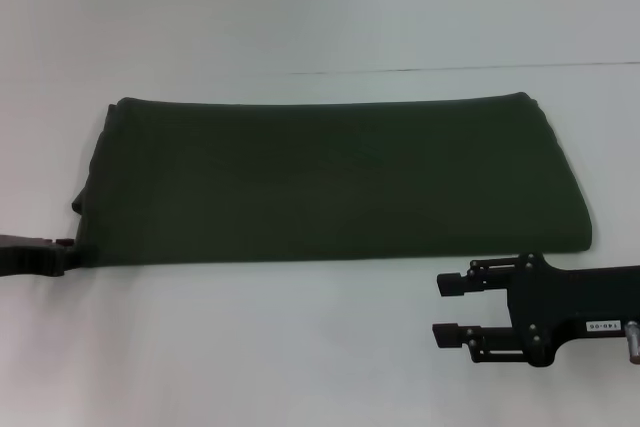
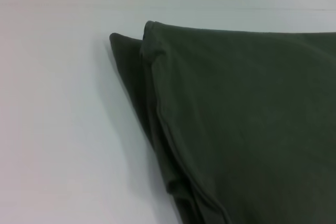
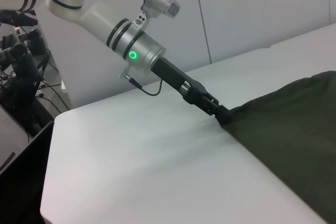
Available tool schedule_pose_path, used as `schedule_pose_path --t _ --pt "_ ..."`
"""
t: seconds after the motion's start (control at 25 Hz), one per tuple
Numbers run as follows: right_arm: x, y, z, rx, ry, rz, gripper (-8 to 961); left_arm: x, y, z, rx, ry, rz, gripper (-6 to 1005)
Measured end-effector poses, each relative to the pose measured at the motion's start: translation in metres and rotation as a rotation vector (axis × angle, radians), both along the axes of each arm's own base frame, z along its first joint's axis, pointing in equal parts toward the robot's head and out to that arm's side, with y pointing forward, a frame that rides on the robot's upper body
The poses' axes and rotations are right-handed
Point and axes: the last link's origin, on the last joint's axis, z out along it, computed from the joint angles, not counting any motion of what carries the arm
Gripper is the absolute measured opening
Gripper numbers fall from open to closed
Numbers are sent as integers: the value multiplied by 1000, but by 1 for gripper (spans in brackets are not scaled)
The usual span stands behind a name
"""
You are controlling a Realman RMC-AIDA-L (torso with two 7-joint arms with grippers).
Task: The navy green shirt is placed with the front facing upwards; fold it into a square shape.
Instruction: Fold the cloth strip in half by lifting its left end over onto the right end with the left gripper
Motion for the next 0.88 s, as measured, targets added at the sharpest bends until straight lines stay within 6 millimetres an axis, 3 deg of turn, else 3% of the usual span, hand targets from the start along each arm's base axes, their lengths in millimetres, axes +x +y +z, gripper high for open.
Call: schedule_pose_path --t 0.6,0.72,0.88 --pt "4 0 4 27 6 -23 636 3 2 0 -7 12 -25 45" --pt "15 4 13 97 13 -101 636 3 0 0 -16 19 -45 -1" --pt "46 13 35 255 12 -327 637 5 0 -1 -20 11 -60 -1"
